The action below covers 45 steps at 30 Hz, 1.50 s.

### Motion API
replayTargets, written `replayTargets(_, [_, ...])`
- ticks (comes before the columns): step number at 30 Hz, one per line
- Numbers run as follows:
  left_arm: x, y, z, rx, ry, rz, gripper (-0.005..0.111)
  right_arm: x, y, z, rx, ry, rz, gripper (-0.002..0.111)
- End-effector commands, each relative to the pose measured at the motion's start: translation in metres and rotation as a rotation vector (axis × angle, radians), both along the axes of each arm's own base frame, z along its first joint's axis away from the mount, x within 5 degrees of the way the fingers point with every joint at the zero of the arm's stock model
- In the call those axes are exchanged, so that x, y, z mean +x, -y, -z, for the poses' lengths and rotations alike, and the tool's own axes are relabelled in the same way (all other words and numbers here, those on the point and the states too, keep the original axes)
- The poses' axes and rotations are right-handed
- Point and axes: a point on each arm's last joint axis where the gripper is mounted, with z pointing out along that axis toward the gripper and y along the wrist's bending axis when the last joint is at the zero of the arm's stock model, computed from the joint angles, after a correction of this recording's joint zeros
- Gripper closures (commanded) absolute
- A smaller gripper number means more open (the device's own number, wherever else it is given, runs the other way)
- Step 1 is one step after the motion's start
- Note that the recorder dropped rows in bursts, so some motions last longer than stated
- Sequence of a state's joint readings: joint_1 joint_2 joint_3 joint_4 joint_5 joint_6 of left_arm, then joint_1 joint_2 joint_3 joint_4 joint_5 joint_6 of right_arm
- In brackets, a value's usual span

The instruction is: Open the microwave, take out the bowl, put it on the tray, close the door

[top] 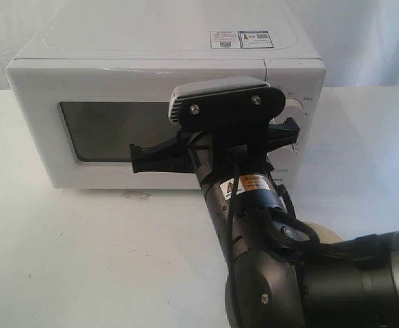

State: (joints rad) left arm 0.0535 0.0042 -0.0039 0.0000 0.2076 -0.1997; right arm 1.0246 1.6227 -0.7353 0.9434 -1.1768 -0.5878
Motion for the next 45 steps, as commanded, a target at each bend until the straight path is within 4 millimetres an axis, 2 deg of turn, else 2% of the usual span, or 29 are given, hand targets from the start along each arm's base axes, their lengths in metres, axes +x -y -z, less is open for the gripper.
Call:
replayTargets(1, [0.0,0.0,0.001,-0.006,-0.003,-0.005,0.107,-0.002,0.001,0.0,-0.002,-0.004,-0.003,0.108])
replayTargets(9, [0.0,0.0,0.001,-0.006,-0.003,-0.005,0.107,-0.002,0.0,0.003,0.006,-0.028,-0.015,0.108])
replayTargets(16, [0.0,0.0,0.001,-0.006,-0.003,-0.005,0.107,-0.006,-0.007,0.008,-0.011,-0.167,-0.131,0.108])
replayTargets(22, [0.0,0.0,0.001,-0.006,-0.003,-0.005,0.107,-0.018,-0.002,-0.016,0.045,-0.221,-0.234,0.108])
replayTargets(26, [0.0,0.0,0.001,-0.006,-0.003,-0.005,0.107,-0.032,0.009,-0.045,0.083,-0.225,-0.325,0.108])
replayTargets(29, [0.0,0.0,0.001,-0.006,-0.003,-0.005,0.107,-0.038,0.022,-0.059,0.093,-0.291,-0.416,0.108])
replayTargets(36, [0.0,0.0,0.001,-0.006,-0.003,-0.005,0.107,-0.047,0.058,-0.067,0.115,-0.366,-0.467,0.108])
replayTargets(41, [0.0,0.0,0.001,-0.006,-0.003,-0.005,0.107,-0.058,0.095,-0.065,0.146,-0.353,-0.414,0.108])
replayTargets(45, [0.0,0.0,0.001,-0.006,-0.003,-0.005,0.107,-0.074,0.128,-0.055,0.174,-0.339,-0.359,0.108])
